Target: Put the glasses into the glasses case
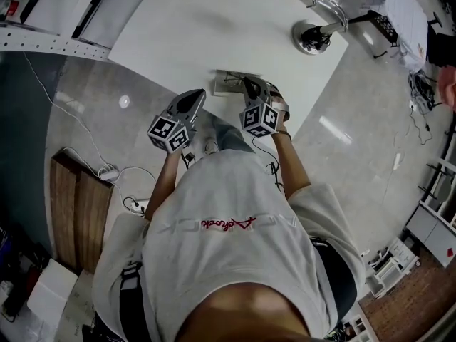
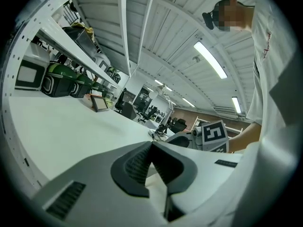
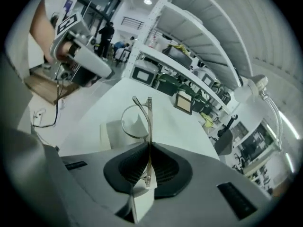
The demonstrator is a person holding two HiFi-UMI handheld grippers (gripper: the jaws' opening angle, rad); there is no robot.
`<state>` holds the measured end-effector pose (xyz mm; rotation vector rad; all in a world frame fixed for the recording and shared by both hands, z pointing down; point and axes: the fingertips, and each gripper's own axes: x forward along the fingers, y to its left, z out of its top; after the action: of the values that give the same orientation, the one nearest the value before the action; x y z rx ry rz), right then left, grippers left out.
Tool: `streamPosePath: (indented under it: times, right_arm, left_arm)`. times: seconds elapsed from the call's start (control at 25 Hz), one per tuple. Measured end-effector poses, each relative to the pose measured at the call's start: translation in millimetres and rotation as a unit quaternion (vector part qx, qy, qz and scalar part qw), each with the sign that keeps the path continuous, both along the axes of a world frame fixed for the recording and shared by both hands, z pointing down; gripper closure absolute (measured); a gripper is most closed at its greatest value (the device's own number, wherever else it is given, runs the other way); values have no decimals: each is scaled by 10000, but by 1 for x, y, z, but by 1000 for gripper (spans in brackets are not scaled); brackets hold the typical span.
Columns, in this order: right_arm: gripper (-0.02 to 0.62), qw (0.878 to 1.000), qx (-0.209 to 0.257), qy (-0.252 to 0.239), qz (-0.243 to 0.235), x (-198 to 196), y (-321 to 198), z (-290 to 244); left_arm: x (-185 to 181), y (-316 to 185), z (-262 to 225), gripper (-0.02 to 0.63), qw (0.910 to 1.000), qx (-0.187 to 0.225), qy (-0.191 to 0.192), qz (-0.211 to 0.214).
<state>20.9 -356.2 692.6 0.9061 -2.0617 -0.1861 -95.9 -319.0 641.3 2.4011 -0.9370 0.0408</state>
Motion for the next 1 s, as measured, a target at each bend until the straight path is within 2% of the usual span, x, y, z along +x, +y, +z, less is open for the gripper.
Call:
streamPosePath:
  times: [0.16,0.28,0.48,0.8,1.0]
  right_arm:
    - [584,9903,229,1153,-746,-11,4,14]
    - [584,9836,216,1532,-930,-15,6,25]
    - [584,9816,129,1663,-927,-17,3,33]
    - [584,9765,-316,1928,-905,-11,2,57]
    - [581,9753,-290,1966,-964,-14,0,59]
  left_arm:
    - [0,-1,0,598,10000,-9,13,-4]
    - [1,-2,-2,597,10000,7,29,-7]
    - [-3,-1,1,598,10000,-22,47,-45]
    - [-3,-3,3,598,9999,-39,79,-78]
    - [-5,-5,0,597,9999,-15,93,-106]
